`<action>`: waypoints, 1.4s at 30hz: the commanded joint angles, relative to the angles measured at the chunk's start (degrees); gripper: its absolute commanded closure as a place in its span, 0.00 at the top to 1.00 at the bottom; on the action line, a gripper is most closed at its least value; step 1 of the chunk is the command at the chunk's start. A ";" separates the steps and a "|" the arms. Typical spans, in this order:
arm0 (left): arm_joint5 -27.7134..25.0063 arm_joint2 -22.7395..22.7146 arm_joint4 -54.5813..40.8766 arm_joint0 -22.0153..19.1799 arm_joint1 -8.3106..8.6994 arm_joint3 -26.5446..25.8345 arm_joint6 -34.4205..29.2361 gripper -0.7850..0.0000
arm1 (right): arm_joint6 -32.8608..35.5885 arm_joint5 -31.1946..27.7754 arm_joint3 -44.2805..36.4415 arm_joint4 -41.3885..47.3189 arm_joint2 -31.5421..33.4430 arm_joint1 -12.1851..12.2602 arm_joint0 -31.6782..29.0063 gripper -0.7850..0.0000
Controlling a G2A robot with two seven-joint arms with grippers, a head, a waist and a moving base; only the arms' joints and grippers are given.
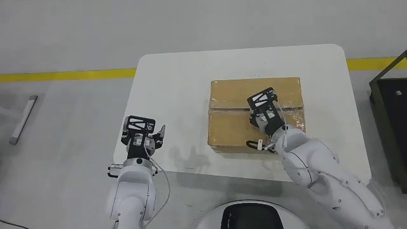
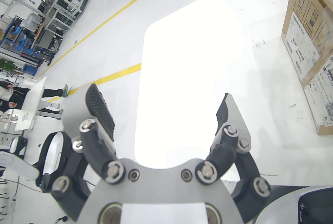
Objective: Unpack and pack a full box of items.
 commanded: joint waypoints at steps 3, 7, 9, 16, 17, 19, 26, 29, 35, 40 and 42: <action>0.00 0.00 0.00 0.00 0.00 0.00 0.00 1.00 | 0.18 -0.83 -1.62 -0.41 2.74 0.33 -2.27 0.00; 0.00 0.00 0.00 0.00 0.00 0.00 0.00 1.00 | 0.24 -0.74 -3.24 -0.46 5.99 0.63 -4.54 0.00; 0.00 0.00 0.00 0.00 0.00 0.00 0.00 1.00 | 0.15 -0.54 -3.83 0.23 7.70 0.72 -5.44 0.00; 0.00 0.00 0.00 0.00 0.00 0.00 0.00 1.00 | 0.39 -0.73 -3.81 2.70 12.25 0.89 -6.92 0.00; 0.00 0.00 0.00 0.00 0.00 0.00 0.00 1.00 | 0.24 -0.65 -3.99 3.07 12.82 0.90 -7.04 0.00; 0.00 0.00 0.00 0.00 0.00 0.00 0.00 1.00 | -0.01 -0.34 -4.77 4.35 13.91 0.87 -7.30 0.00; 0.00 0.00 0.00 0.00 0.00 0.00 0.00 1.00 | 0.36 -1.93 -6.50 4.38 12.78 0.69 -6.04 0.00; 0.00 0.00 0.00 0.00 0.00 0.00 0.00 1.00 | -0.29 -1.22 -4.21 1.83 11.11 0.50 -5.21 0.00; 0.00 0.00 0.00 0.00 0.00 0.00 0.00 1.00 | -0.25 0.11 -2.24 1.69 13.36 0.50 -6.17 0.00; 0.72 0.26 1.00 0.20 0.08 0.64 3.88 1.00 | -1.45 2.15 -4.93 5.74 18.23 0.52 -7.65 0.00; 0.97 0.92 -1.60 0.20 -0.02 0.50 6.01 1.00 | -1.59 1.97 -7.87 6.85 20.27 0.61 -8.19 0.00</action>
